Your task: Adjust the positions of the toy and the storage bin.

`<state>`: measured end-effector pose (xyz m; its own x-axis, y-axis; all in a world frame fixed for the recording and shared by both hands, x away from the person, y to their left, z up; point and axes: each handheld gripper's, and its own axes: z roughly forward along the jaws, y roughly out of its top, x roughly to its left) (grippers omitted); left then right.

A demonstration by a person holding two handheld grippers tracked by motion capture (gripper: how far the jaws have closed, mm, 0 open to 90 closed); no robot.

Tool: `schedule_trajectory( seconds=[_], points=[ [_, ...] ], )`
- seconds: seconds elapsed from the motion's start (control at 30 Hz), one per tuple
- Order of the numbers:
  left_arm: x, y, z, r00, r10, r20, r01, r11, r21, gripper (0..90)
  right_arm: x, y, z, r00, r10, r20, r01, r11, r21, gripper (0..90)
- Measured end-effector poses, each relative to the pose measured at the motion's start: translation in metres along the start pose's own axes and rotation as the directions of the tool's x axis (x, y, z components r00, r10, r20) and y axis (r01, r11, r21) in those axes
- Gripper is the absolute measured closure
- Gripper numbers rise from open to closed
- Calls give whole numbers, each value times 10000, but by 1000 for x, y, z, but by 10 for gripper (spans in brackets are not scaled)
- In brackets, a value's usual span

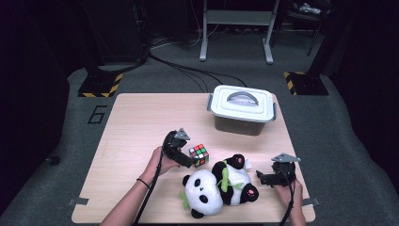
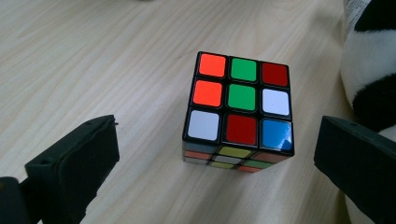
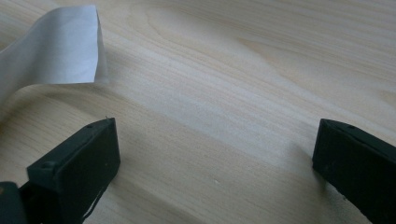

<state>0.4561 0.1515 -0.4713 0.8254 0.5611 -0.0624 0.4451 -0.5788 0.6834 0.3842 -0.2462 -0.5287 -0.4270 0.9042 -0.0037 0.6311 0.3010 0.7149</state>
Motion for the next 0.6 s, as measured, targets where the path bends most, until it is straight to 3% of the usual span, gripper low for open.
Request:
schedule_trajectory(
  seconds=[0.13, 0.23, 0.37, 0.4, 0.5, 0.6],
  points=[
    [-1, 2, 5, 9998, 183, 48, -183, 9998, 127, 47, 0, 0, 0, 10000, -3, -2, 3, 10000, 2, 0],
    [-2, 2, 10, 9994, 330, 145, -334, 9990, 308, 157, 0, 0, 0, 10000, -2, 0, 2, 10000, 0, 0],
    [-2, 2, 13, 9984, 510, 245, -520, 9976, 446, 174, 0, 0, 0, 10000, 1, 1, -1, 10000, -1, 0],
    [-2, 2, 14, 9979, 570, 304, -585, 9971, 489, 221, 0, 0, 0, 10000, -3, 0, 3, 10000, 0, 1],
    [-3, 2, 14, 9970, 604, 484, -625, 9971, 425, 297, 0, 0, 0, 10000, 0, 0, 0, 10000, -1, 0],
    [-4, 1, 15, 9972, 684, 311, -693, 9972, 275, 336, 0, 0, 0, 10000, -1, 0, 1, 10000, 1, 1]
  ],
)
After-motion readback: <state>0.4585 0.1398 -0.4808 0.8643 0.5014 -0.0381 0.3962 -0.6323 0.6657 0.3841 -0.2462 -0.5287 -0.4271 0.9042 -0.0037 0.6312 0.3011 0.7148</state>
